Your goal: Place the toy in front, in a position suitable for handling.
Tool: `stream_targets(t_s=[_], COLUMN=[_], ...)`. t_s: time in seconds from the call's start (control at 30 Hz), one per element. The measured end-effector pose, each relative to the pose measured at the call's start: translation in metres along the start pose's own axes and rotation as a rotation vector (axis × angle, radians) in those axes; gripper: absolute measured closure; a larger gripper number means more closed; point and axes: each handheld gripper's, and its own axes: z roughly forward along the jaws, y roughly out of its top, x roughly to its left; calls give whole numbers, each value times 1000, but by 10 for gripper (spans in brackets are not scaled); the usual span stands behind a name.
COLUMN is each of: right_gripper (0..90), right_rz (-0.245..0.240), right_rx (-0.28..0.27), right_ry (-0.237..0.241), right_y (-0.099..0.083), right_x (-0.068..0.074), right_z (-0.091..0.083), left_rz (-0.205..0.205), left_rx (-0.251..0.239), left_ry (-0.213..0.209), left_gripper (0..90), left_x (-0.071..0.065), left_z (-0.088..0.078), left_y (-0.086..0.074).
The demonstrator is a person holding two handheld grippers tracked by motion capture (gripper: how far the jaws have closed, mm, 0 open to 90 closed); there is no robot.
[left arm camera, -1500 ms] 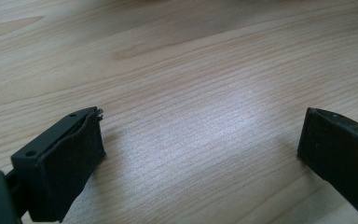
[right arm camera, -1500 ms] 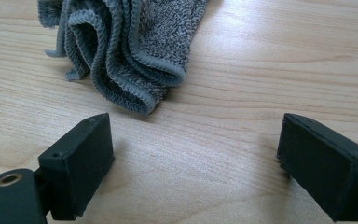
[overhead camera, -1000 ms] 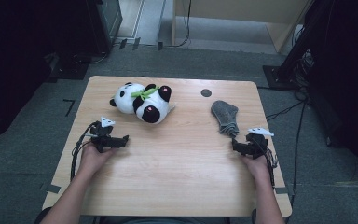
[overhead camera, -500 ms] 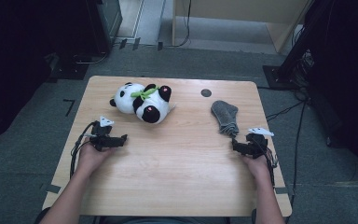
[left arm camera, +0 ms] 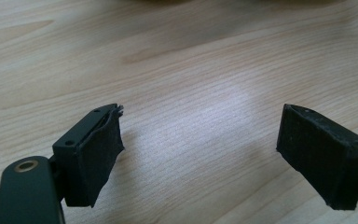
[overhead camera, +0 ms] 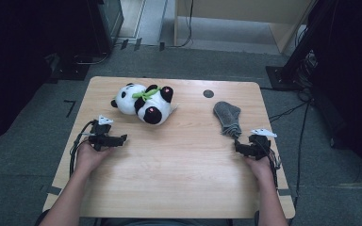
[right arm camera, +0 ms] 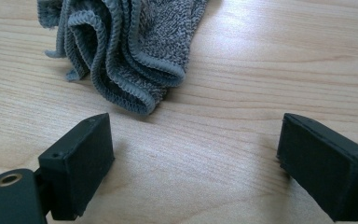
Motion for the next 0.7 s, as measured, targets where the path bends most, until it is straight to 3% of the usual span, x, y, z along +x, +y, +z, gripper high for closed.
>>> stream_targets(t_s=[0.37,0.47,0.6,0.7], right_gripper=[106,106,106,106], right_rz=[1,0,0,-1], right_rx=[0,0,0,0], right_ry=[0,0,0,0], right_y=[0,0,0,0], right_x=[0,0,0,0], right_z=[0,0,0,0], left_rz=[3,24,24,8], left_rx=[36,48,49,33], left_ry=[-43,-68,-80,-102], left_gripper=[160,160,164,214], left_x=[4,2,0,0], left_z=[-3,-4,-5,-6], left_y=[6,9,12,14])
